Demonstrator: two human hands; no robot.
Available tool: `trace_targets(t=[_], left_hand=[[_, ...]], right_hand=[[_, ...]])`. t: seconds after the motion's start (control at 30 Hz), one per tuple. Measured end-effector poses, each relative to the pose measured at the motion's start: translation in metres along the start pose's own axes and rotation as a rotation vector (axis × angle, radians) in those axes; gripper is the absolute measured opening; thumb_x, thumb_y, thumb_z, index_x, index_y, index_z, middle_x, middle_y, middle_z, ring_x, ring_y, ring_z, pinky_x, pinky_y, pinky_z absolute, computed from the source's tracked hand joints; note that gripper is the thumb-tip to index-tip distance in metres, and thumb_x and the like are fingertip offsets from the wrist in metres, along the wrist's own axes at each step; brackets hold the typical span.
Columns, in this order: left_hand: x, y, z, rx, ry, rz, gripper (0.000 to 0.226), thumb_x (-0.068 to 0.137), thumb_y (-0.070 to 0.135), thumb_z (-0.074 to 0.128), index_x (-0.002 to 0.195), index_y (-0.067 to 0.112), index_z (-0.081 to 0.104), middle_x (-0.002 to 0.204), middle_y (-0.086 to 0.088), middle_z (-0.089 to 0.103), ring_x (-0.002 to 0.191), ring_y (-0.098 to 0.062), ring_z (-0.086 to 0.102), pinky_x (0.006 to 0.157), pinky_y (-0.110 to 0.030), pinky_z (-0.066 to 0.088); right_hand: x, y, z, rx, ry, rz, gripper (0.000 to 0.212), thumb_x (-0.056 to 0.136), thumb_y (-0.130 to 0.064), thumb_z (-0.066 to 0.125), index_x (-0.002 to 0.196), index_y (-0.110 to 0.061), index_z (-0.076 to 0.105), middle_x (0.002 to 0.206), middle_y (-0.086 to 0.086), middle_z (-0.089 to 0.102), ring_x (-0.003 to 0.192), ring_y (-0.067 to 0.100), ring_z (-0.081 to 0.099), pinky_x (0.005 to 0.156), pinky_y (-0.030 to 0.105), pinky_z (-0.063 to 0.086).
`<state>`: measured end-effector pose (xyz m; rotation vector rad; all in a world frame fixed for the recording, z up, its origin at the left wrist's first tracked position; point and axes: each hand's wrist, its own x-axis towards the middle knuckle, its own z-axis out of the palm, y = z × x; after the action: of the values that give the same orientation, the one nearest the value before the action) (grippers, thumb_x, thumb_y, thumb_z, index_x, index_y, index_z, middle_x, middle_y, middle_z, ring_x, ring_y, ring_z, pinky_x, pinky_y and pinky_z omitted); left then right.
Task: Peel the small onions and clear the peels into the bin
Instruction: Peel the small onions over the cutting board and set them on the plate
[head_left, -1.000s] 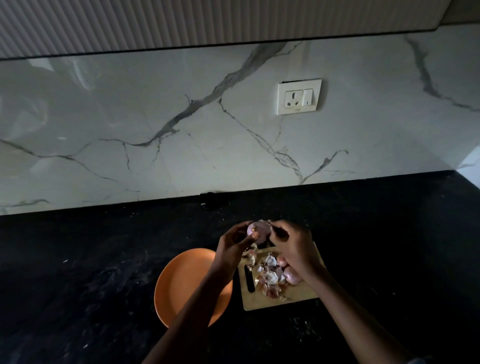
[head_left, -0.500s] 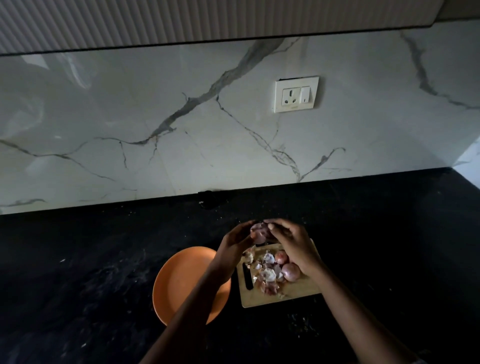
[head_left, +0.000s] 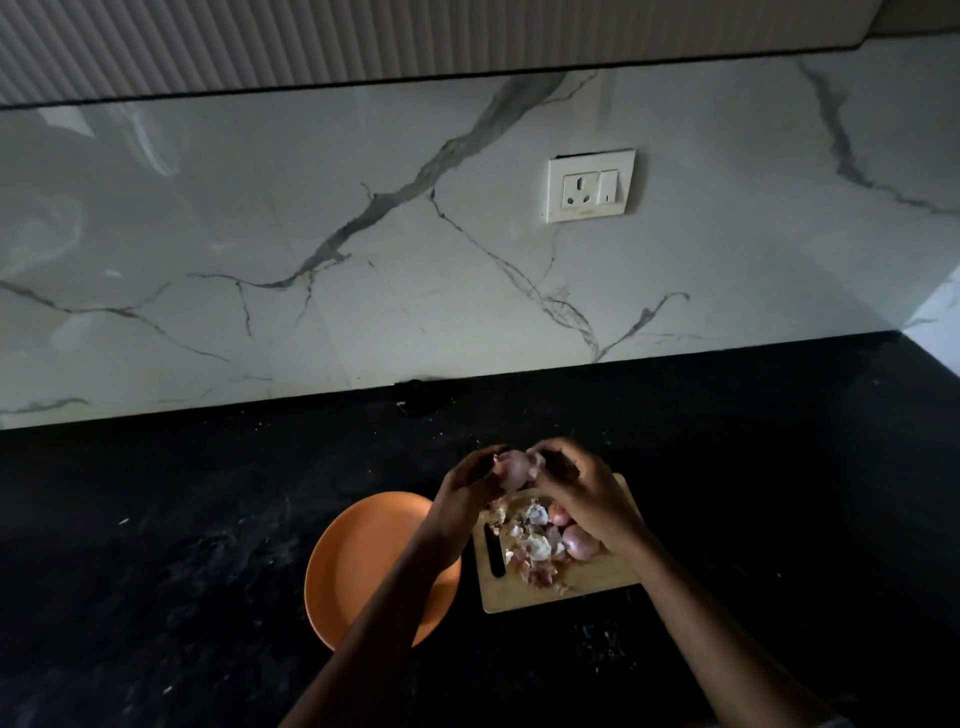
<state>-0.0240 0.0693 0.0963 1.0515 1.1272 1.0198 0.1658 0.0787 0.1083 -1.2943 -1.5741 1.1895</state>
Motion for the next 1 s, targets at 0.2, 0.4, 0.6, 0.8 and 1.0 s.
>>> trace_targets(t=[0.2,0.4,0.6,0.8,1.0], left_hand=[[-0.001,0.0,0.01,-0.114,0.015,-0.027,0.024,0.098,0.014,0.054,0.121,0.013,0.061,0.11,-0.003,0.073,0.097,-0.012,0.07,0.077,-0.022,0.053],[0.003,-0.005,0.014,0.039,0.112,0.03,0.044,0.079,0.026,0.079,0.118,0.016,0.06,0.115,-0.014,0.068,0.106,-0.029,0.068,0.079,-0.032,0.057],[0.002,-0.004,0.007,-0.076,0.034,0.017,0.027,0.093,0.008,0.064,0.12,0.009,0.061,0.114,-0.009,0.07,0.099,-0.018,0.069,0.076,-0.026,0.055],[-0.006,0.0,-0.006,-0.406,-0.016,-0.064,0.03,0.103,0.013,0.043,0.127,0.002,0.056,0.112,-0.017,0.072,0.1,-0.025,0.072,0.083,-0.03,0.059],[-0.004,-0.004,-0.007,-0.359,-0.002,-0.141,0.03,0.104,0.016,0.041,0.129,0.005,0.055,0.106,-0.006,0.076,0.098,-0.019,0.072,0.088,-0.03,0.057]], right_hand=[[0.002,0.002,0.009,-0.001,0.136,0.077,0.018,0.088,-0.022,0.074,0.1,-0.032,0.066,0.095,-0.006,0.073,0.085,0.005,0.069,0.066,0.018,0.05],[0.006,-0.001,0.011,-0.049,0.16,0.081,0.024,0.085,-0.013,0.074,0.092,-0.033,0.062,0.09,-0.008,0.072,0.072,0.001,0.066,0.057,0.014,0.048],[0.008,-0.002,0.004,0.115,0.179,0.153,0.015,0.086,-0.024,0.077,0.093,-0.023,0.063,0.089,-0.005,0.073,0.075,0.023,0.069,0.068,0.044,0.053],[0.01,0.011,-0.007,0.249,0.205,0.243,0.015,0.088,-0.017,0.074,0.1,-0.013,0.066,0.092,0.002,0.074,0.089,0.021,0.071,0.079,0.035,0.055],[0.008,0.038,0.003,-0.332,-0.042,0.304,0.029,0.092,-0.034,0.07,0.119,-0.029,0.063,0.111,-0.01,0.068,0.093,0.009,0.068,0.066,0.017,0.046]])
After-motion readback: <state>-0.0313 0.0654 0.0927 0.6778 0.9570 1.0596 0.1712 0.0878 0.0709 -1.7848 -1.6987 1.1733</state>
